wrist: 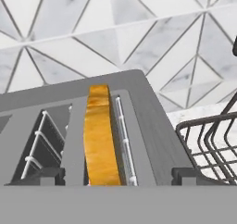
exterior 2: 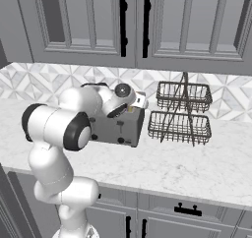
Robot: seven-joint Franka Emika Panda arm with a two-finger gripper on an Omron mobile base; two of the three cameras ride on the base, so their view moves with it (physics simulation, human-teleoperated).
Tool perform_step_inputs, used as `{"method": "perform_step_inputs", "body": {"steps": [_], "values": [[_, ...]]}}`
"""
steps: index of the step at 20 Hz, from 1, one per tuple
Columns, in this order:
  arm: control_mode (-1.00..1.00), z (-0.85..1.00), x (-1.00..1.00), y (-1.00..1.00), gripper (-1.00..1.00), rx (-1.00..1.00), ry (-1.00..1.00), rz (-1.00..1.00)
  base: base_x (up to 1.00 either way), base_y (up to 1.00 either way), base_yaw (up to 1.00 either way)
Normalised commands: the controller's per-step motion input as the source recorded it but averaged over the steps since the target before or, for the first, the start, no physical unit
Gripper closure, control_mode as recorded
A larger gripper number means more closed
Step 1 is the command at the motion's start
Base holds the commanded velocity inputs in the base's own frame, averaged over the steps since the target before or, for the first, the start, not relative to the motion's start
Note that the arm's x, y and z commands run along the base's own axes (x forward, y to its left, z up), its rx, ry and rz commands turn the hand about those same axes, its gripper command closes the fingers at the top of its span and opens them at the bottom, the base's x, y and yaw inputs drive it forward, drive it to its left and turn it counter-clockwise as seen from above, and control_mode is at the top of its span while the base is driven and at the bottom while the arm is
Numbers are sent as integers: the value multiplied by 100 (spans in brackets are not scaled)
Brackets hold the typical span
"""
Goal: Start the toaster. Once the lever pops up, take the bread to the plate on the dining counter.
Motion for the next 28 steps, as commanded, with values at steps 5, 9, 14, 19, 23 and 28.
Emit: {"method": "perform_step_inputs", "body": {"steps": [5,9,14,19,23,28], "values": [[-100,-12,11,0,100,4,-5,0,0,0,0],[-100,-1,6,0,100,6,-1,0,0,0,0],[-100,13,0,0,100,5,-8,0,0,0,0],[-100,58,-13,-4,100,4,-7,0,0,0,0],[-100,90,-32,-8,100,3,-9,0,0,0,0],[-100,95,-40,0,100,1,-12,0,0,0,0]]}}
